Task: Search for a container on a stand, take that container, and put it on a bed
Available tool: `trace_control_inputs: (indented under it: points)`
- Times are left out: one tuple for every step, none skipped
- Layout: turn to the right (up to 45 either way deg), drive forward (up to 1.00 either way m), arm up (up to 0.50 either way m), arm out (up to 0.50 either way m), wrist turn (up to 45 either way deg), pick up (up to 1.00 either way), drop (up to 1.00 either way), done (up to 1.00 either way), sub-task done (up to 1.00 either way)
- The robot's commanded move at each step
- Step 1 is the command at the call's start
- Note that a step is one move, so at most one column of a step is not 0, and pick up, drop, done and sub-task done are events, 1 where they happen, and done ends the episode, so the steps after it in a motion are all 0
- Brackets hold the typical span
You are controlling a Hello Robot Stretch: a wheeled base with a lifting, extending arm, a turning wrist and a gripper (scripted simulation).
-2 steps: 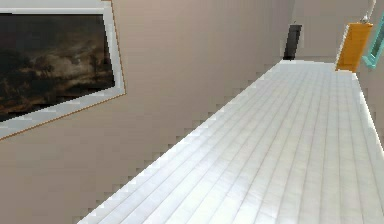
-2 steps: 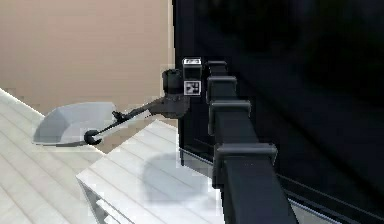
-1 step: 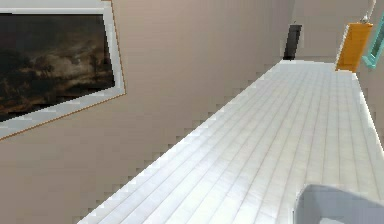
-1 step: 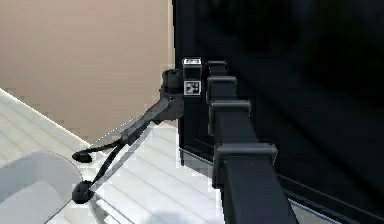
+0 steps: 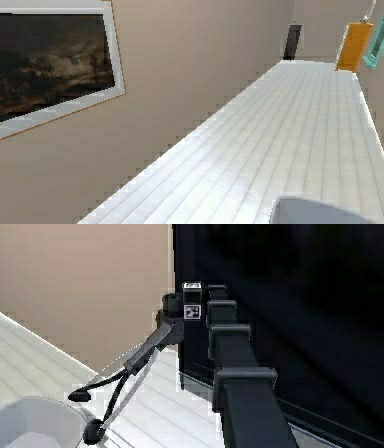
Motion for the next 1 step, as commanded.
trace_control_inputs:
  points:
    - [0.0,0.00,0.00,-0.26,0.0,0.00,0.00,0.00,0.00]
